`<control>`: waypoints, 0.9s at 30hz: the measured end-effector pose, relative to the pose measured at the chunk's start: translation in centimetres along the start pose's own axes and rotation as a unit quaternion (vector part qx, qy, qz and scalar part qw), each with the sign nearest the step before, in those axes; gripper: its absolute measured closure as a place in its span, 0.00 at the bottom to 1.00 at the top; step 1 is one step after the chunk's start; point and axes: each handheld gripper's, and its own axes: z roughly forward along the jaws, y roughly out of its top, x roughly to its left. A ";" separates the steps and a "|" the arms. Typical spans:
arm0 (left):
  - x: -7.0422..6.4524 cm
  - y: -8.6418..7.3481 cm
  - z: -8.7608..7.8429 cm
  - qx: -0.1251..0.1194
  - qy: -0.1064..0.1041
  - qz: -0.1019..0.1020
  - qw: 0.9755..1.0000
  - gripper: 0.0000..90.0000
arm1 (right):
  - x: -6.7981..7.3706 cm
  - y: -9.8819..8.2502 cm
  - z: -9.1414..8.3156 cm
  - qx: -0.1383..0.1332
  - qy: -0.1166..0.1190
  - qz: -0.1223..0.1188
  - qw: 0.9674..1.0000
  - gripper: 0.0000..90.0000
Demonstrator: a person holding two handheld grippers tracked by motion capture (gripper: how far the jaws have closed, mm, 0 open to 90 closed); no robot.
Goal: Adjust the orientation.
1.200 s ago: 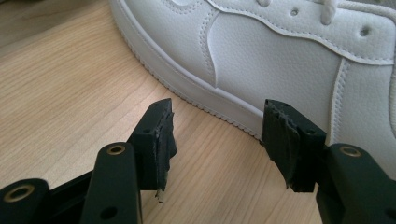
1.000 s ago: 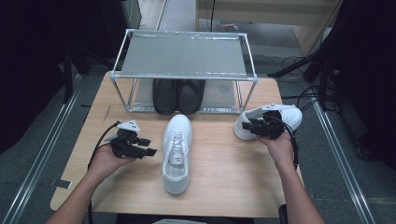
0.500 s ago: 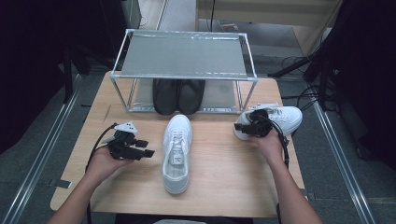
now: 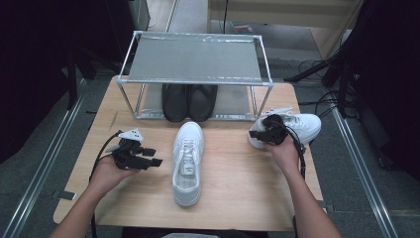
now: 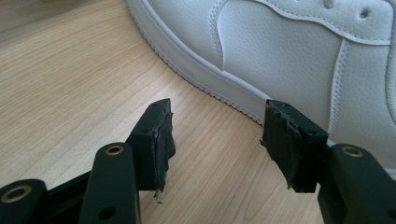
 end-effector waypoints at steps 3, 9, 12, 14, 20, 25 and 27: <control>0.0 0.0 -0.1 -0.001 -0.003 0.001 1.000 0.48 | 0.1 0.2 -0.9 -0.017 -0.010 -0.005 1.000 0.84; 0.0 0.2 -0.2 -0.006 0.000 0.004 1.000 0.49 | 1.2 0.6 -2.9 -0.044 -0.043 -0.008 0.998 0.83; 0.0 0.3 -0.2 -0.007 0.001 0.005 1.000 0.49 | 1.7 0.4 -3.1 -0.031 -0.041 -0.014 0.999 0.82; 0.0 0.4 -0.2 -0.007 0.001 0.006 1.000 0.49 | 2.4 0.3 -3.1 -0.022 -0.041 -0.029 0.998 0.82; 0.1 0.8 -0.2 -0.008 0.000 0.009 1.000 0.49 | 5.0 0.1 -3.3 -0.010 -0.044 -0.070 0.997 0.81; 0.2 1.1 -0.2 -0.011 -0.001 0.013 1.000 0.49 | 6.5 -0.2 -3.5 -0.006 -0.028 -0.084 0.996 0.81; 0.2 1.2 -0.2 -0.014 -0.002 0.013 1.000 0.49 | 7.0 -0.3 -3.5 -0.007 -0.016 -0.076 0.997 0.81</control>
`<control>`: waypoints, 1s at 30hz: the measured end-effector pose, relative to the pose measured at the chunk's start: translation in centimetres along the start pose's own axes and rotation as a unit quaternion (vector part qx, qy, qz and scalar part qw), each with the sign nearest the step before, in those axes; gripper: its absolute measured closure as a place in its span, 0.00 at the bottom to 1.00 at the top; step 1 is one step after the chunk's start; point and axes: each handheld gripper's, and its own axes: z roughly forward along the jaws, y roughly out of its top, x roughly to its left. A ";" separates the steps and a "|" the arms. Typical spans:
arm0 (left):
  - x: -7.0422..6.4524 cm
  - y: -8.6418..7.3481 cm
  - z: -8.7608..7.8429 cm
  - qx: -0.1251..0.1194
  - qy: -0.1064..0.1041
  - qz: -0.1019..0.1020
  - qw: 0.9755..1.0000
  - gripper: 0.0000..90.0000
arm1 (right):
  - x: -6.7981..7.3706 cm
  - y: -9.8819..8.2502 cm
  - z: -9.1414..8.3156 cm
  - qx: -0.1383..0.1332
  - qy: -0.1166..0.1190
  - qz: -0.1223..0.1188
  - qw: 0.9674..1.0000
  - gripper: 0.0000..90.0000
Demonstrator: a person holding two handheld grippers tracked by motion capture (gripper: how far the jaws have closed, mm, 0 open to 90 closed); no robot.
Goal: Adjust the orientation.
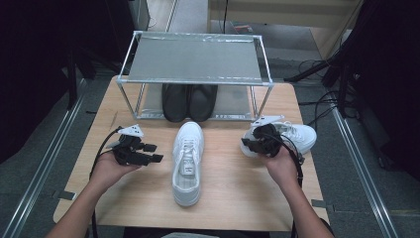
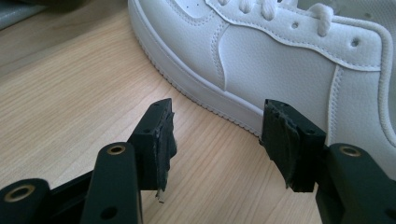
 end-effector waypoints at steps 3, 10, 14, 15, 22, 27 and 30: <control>0.1 0.2 0.1 -0.001 0.000 0.002 1.000 0.49 | 0.9 -0.1 0.0 0.003 0.013 0.000 1.000 0.81; 0.2 0.7 0.5 0.001 -0.005 0.008 1.000 0.49 | 3.6 -0.2 -0.5 0.002 0.035 -0.029 0.999 0.80; 0.2 1.2 0.6 0.001 -0.007 0.013 1.000 0.49 | 5.5 -0.2 -0.7 0.007 0.042 -0.049 0.998 0.80; 0.2 1.2 0.7 0.001 -0.010 0.014 1.000 0.49 | 6.0 -0.3 -0.7 0.008 0.044 -0.054 0.998 0.80; 0.2 1.8 1.2 0.000 -0.013 0.021 1.000 0.49 | 8.5 -0.8 -0.7 0.017 0.068 -0.071 0.995 0.80; 0.2 2.3 1.5 0.001 -0.012 0.027 1.000 0.49 | 9.9 -1.0 -0.3 0.021 0.088 -0.080 0.993 0.81; 0.1 2.5 1.8 0.002 -0.015 0.028 0.999 0.49 | 10.6 -1.2 0.2 0.028 0.102 -0.080 0.991 0.82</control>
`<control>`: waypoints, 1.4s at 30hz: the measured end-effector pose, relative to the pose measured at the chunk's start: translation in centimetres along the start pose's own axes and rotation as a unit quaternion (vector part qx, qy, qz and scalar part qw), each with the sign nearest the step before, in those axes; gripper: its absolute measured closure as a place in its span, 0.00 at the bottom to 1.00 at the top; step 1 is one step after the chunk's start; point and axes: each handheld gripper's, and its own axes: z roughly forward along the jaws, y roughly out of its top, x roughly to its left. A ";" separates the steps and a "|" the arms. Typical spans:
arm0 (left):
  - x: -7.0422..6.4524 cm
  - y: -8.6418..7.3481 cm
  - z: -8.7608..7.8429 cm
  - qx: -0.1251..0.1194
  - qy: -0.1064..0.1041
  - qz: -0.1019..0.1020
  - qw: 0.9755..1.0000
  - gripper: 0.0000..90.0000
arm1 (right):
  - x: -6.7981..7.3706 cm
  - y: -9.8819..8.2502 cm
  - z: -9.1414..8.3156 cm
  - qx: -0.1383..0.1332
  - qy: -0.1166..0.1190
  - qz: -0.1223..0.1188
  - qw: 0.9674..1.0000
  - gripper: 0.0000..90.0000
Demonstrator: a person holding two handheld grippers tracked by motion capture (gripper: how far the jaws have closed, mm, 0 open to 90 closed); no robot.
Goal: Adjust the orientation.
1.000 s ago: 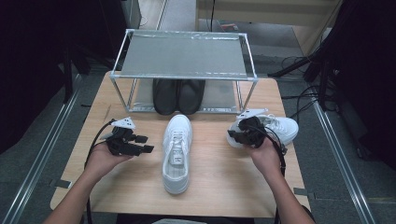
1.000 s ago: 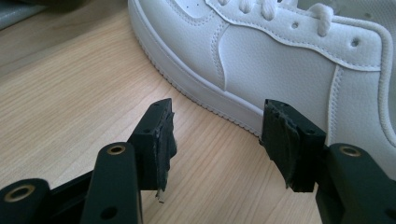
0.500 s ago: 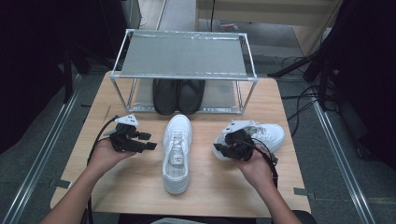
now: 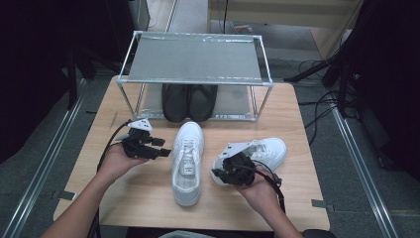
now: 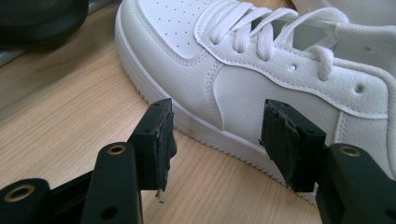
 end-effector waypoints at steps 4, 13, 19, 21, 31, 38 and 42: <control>0.1 0.2 0.3 0.006 -0.004 0.005 1.000 0.49 | 0.8 -0.1 0.6 0.001 0.025 0.000 1.000 0.83; 0.1 0.5 0.6 0.010 -0.008 0.007 1.000 0.49 | 1.0 -1.0 2.3 0.024 0.068 0.020 0.997 0.82; 0.2 0.5 0.6 0.011 -0.007 0.004 1.000 0.49 | 0.5 -1.0 1.5 0.004 0.081 0.033 0.996 0.72; 0.1 0.4 0.6 0.009 -0.005 0.003 1.000 0.49 | 0.4 -1.0 0.9 -0.004 0.077 0.029 0.997 0.71; 0.2 0.5 0.5 0.003 -0.001 0.002 1.000 0.48 | -1.0 -1.2 -3.2 -0.074 0.073 0.032 0.994 0.78; 0.4 0.6 0.4 0.003 0.000 0.002 1.000 0.48 | -2.8 -2.2 -5.4 -0.089 0.030 0.051 0.994 0.90; 0.3 0.7 0.6 0.000 0.000 0.004 1.000 0.48 | -4.3 -3.2 -6.0 -0.092 0.002 0.073 0.993 0.94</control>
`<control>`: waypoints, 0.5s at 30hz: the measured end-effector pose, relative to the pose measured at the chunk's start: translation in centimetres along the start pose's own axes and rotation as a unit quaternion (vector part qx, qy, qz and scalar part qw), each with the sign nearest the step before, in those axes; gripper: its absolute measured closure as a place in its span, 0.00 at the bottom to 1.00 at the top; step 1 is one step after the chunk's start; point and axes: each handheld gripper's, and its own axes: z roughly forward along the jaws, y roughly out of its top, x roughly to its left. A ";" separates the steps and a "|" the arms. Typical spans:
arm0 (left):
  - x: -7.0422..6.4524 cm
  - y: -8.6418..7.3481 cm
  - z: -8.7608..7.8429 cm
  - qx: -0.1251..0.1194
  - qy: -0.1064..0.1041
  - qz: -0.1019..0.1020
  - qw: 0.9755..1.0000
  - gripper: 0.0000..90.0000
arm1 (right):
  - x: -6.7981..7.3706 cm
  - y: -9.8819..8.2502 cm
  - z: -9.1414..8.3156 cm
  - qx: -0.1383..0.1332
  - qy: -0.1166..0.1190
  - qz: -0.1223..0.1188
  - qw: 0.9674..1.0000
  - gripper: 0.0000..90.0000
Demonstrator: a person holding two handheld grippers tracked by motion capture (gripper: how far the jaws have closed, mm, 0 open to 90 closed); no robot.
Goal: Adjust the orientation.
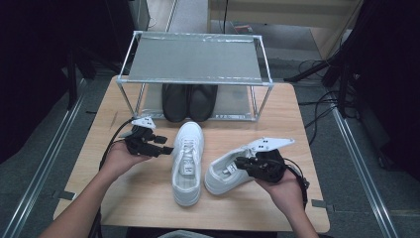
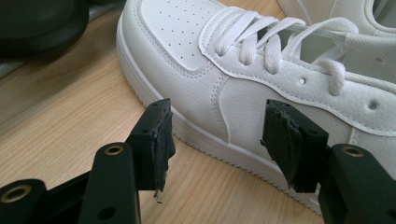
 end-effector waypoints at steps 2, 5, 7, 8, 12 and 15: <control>0.0 0.1 0.1 0.001 -0.002 0.000 1.000 0.48 | -0.6 -0.3 -0.2 -0.003 -0.011 0.010 1.000 0.97; 0.0 0.2 0.2 0.002 -0.003 0.004 1.000 0.48 | -1.5 -0.8 -0.3 -0.004 -0.028 0.025 0.999 0.99; -0.1 0.2 0.3 0.004 -0.002 0.005 1.000 0.47 | -2.2 -1.2 -0.3 -0.001 -0.037 0.035 0.999 0.99; 0.0 0.3 0.4 0.002 -0.003 0.006 1.000 0.47 | -2.5 -1.4 -0.3 -0.001 -0.040 0.040 0.998 0.99; 0.0 0.4 0.5 0.003 -0.004 0.008 1.000 0.47 | -3.7 -2.1 -0.7 0.000 -0.059 0.054 0.997 1.00; -0.1 0.5 0.6 0.004 -0.006 0.007 1.000 0.47 | -4.6 -2.6 -1.0 0.004 -0.071 0.071 0.995 1.00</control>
